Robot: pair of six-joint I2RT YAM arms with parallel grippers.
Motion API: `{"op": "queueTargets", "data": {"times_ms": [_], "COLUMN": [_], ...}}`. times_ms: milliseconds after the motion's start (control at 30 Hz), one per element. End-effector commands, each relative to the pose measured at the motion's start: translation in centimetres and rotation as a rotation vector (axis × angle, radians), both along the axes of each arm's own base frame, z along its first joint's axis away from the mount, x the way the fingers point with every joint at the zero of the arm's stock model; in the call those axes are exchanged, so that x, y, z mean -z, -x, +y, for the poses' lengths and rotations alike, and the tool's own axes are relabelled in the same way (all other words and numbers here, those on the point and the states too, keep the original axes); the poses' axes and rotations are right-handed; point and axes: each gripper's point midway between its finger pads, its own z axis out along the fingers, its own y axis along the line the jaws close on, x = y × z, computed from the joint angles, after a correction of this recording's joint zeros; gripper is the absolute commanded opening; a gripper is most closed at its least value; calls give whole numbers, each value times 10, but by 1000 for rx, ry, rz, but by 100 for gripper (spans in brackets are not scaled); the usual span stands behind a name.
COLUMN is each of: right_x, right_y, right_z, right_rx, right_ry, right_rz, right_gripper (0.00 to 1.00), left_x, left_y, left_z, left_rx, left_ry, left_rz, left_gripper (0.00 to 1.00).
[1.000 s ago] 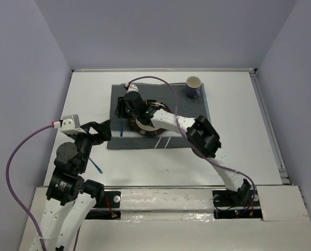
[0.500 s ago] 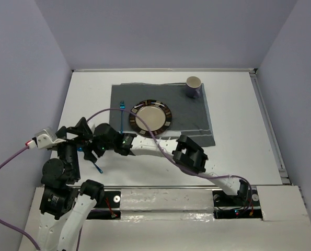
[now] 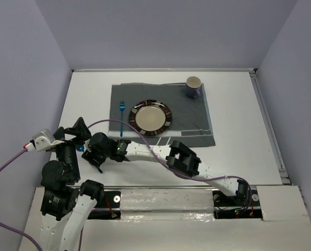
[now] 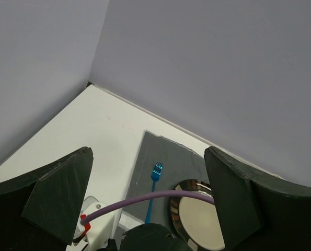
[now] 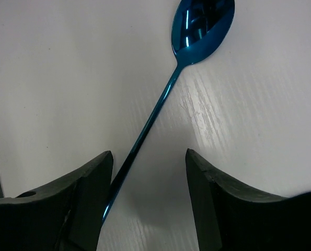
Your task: Set the dinner table for one person
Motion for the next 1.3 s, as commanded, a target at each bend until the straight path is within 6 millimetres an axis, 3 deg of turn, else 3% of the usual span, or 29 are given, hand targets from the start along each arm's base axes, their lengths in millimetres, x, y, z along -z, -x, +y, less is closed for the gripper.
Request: {"op": "queueTargets", "data": {"times_ms": [0, 133, 233, 367, 500, 633, 800, 967, 1067, 1133, 1200, 1267], "right_x": [-8, -5, 2, 11, 30, 25, 11, 16, 1, -41, -76, -108], "right_y": [5, 8, 15, 15, -2, -25, -18, -10, -3, -1, -14, -29], "right_z": [1, -11, -18, -25, -45, -62, -57, -54, -48, -45, -48, -67], "right_rx": [11, 16, 16, 40, 166, 315, 284, 253, 222, 217, 221, 273], "right_ry": [12, 61, 108, 153, 239, 248, 166, 139, 57, -98, -222, -297], "right_rz": [-46, -31, -29, -42, -111, -189, -171, -142, -122, -90, -47, -23], "right_gripper": [56, 55, 61, 61, 44, 27, 15, 1, 0, 0, 0, 0], "left_x": [-15, -17, -19, -20, -20, -20, -19, -20, -20, -21, -21, -22], "left_y": [5, 8, 10, 12, 12, 12, 11, 11, 12, 13, 14, 17], "left_z": [4, 4, 4, 3, 2, 1, 0, -1, 1, 2, 3, 4], "left_rx": [-13, -7, -4, 4, 11, 15, 20, 25, 18, 15, 10, 5], "left_ry": [14, 19, 22, 21, 19, 19, 17, 19, 20, 20, 20, 24], "left_rz": [-72, -86, -97, -105, -106, -108, -105, -107, -109, -114, -117, -124], "left_gripper": [99, 99, 99, 99, 99, 99, 99, 99, 99, 99, 99, 99]}}
